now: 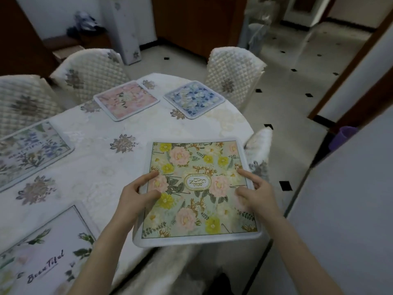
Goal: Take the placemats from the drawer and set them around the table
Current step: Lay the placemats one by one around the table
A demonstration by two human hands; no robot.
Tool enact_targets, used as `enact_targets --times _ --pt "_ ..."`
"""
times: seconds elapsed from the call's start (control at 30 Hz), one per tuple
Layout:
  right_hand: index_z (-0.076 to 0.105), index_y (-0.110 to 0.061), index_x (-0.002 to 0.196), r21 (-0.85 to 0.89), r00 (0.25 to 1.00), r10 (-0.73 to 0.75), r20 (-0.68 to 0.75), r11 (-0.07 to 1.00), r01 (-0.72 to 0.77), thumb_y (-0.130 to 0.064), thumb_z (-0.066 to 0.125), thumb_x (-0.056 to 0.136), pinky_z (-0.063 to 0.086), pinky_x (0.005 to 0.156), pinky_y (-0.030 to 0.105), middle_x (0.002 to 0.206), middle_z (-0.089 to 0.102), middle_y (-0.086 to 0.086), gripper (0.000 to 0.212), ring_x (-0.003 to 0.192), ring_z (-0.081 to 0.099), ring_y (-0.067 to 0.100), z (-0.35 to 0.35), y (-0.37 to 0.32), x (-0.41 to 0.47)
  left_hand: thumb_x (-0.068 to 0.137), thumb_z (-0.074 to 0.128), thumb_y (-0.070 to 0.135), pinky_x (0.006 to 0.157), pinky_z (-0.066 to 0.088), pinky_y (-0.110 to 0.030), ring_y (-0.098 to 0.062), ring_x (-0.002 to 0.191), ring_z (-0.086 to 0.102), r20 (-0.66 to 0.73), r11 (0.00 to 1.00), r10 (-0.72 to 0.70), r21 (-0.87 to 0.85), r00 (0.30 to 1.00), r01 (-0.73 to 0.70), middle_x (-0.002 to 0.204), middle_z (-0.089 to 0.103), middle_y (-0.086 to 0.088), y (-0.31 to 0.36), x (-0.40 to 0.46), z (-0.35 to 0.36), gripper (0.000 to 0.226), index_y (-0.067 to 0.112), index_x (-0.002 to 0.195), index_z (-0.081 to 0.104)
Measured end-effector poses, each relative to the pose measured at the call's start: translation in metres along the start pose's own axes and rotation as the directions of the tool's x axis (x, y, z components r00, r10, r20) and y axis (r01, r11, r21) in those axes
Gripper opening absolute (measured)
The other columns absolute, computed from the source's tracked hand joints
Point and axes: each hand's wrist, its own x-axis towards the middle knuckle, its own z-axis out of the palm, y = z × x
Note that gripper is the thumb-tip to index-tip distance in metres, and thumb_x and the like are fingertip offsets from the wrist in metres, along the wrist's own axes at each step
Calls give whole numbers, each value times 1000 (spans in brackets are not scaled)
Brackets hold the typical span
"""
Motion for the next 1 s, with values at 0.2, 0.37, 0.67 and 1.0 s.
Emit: enact_targets --times 0.2,0.37,0.67,1.0 --pt "68 -25 117 -32 983 -5 184 999 12 9 66 75 60 73 35 107 71 -3 54 81 72 13 -39 -25 82 75 72 -2 78 56 -35 -23 99 65 -177 999 -23 -42 984 16 118 65 -2 14 13 61 49 31 112 70" --pt "67 -23 120 -63 962 -55 269 995 75 8 65 76 58 68 24 113 68 -4 53 84 69 4 -51 -50 139 75 72 -2 76 54 -28 -19 100 65 -255 998 -12 -69 967 -6 119 66 -1 26 41 93 50 30 113 70" --pt "66 -18 122 -130 931 -111 349 978 165 11 64 76 57 64 25 127 61 -6 54 69 66 -1 -30 -76 249 76 70 -2 91 50 -31 -11 111 58 -342 996 10 -77 940 -39 122 62 7 32 127 125 51 29 116 68" --pt "65 -17 122 -224 885 -58 462 958 180 11 63 75 57 64 26 127 62 -3 55 64 65 1 8 -94 352 77 68 -4 67 52 -9 5 91 58 -465 988 -96 -152 880 27 114 62 7 36 194 148 51 25 120 67"
